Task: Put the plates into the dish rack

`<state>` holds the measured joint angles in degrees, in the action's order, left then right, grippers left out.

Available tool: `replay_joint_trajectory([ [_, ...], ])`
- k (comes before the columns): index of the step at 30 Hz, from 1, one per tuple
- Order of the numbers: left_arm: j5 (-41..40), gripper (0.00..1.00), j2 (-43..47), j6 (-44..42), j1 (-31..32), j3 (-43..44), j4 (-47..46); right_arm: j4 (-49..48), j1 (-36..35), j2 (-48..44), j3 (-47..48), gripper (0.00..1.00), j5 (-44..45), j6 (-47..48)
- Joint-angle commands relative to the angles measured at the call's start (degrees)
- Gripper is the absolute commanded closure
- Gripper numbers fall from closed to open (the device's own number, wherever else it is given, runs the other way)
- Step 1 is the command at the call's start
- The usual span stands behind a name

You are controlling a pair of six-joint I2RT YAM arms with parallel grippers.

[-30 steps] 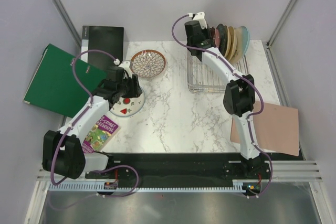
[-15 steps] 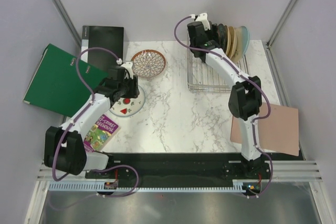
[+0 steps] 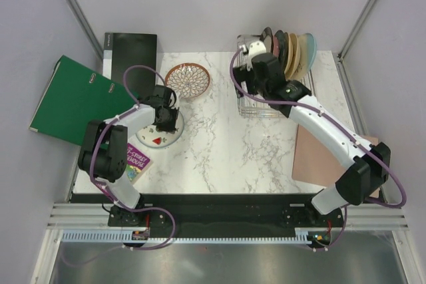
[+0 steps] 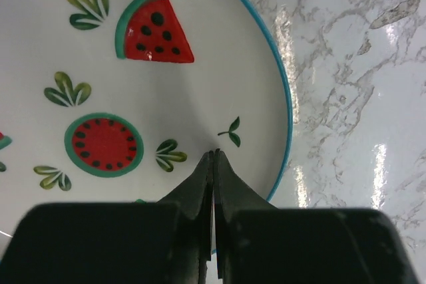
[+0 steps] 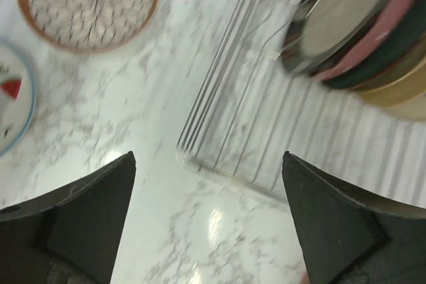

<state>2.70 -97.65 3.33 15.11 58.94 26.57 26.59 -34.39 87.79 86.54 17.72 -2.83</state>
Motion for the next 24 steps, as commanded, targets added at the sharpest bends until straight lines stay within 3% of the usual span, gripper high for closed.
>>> replay_joint_trajectory([
  [1,5.7,0.98,-2.5,-2.4,1.3,2.1,0.1,4.4,0.4,-1.8,-12.2,0.02,-21.5,-8.3],
  [7,8.6,0.98,-4.0,-1.7,9.5,0.9,0.9,0.2,2.7,-6.7,-27.2,0.02,-34.6,-15.5],
  [15,12.4,0.98,-4.3,1.1,22.9,4.0,1.4,-1.5,9.9,-11.2,-36.9,0.02,-40.5,-16.5],
  [21,12.1,0.98,3.3,5.2,24.6,8.7,-1.2,-7.7,10.8,-14.0,-45.7,0.07,-51.2,-17.5],
  [23,10.3,0.9,10.1,5.6,24.6,8.0,-3.1,-12.1,10.7,-14.7,-49.4,0.08,-51.7,-19.0],
  [24,9.2,0.72,12.0,5.5,24.3,7.9,-3.4,-14.3,10.8,-14.7,-50.5,0.09,-53.5,-19.6],
])
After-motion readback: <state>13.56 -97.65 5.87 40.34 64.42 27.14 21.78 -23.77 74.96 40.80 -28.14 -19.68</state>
